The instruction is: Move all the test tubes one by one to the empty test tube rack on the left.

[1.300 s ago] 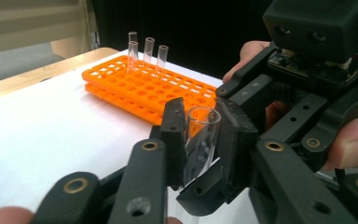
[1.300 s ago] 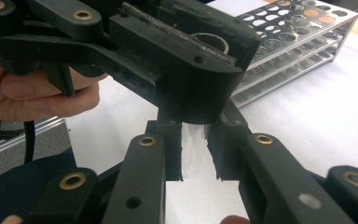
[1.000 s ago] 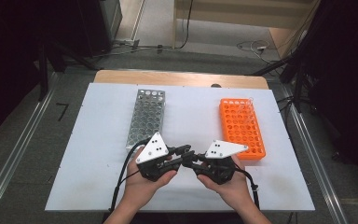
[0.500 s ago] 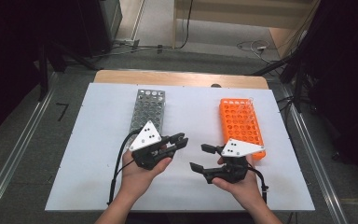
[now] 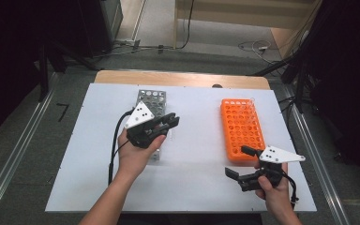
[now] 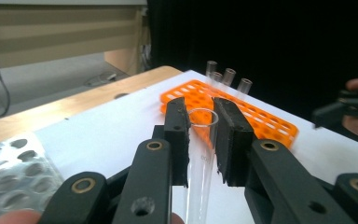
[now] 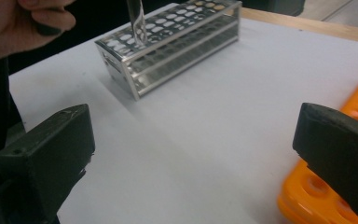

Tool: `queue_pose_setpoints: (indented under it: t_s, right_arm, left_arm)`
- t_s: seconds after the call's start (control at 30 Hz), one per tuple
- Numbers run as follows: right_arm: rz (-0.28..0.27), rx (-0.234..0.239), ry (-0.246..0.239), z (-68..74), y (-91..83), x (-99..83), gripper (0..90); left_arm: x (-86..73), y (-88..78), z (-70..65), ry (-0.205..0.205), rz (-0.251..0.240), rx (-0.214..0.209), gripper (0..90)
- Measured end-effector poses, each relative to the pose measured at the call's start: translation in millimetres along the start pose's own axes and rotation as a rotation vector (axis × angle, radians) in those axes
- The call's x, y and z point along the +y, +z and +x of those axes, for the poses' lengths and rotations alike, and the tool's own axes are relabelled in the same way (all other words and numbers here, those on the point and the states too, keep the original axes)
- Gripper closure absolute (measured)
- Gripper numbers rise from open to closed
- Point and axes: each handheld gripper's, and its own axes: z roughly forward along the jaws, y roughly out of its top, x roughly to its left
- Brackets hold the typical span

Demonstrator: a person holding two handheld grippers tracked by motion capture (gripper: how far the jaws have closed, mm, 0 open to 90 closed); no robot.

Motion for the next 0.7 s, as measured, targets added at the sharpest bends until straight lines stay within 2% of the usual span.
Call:
queue_pose_setpoints:
  t_s: [0.13,0.17,0.2,0.33,0.47,0.53,0.57,0.7]
  right_arm:
    - [0.004,-0.021,0.019,-10.9,-11.2,-9.7,0.0]
    - [0.008,-0.031,0.023,-12.7,-13.7,-11.7,0.0]
    - [0.008,-0.031,0.023,-12.7,-13.7,-11.7,0.0]
    - [0.0,-0.057,0.048,-23.3,-23.3,-21.3,0.0]
    - [-0.005,-0.079,0.055,-27.8,-27.4,-24.8,0.0]
    - [-0.012,-0.088,0.065,-31.0,-30.2,-26.6,0.0]
    - [-0.013,-0.093,0.066,-32.0,-30.6,-27.1,0.0]
    - [-0.016,-0.096,0.064,-32.8,-30.7,-28.5,0.0]
  left_arm:
    - [6.1,3.1,14.0,0.001,-0.006,0.031,75.3]
    - [8.9,4.8,21.5,-0.005,-0.01,0.042,75.3]
    - [8.9,4.8,21.5,-0.005,-0.01,0.042,75.3]
    - [13.7,9.4,36.8,-0.023,-0.019,0.069,75.3]
    - [17.3,15.2,50.0,-0.019,-0.021,0.094,75.3]
    - [19.0,19.2,61.0,-0.041,-0.03,0.114,75.3]
    - [19.0,19.2,61.0,-0.041,-0.03,0.114,75.4]
    - [21.0,26.2,75.5,-0.066,-0.046,0.134,75.4]
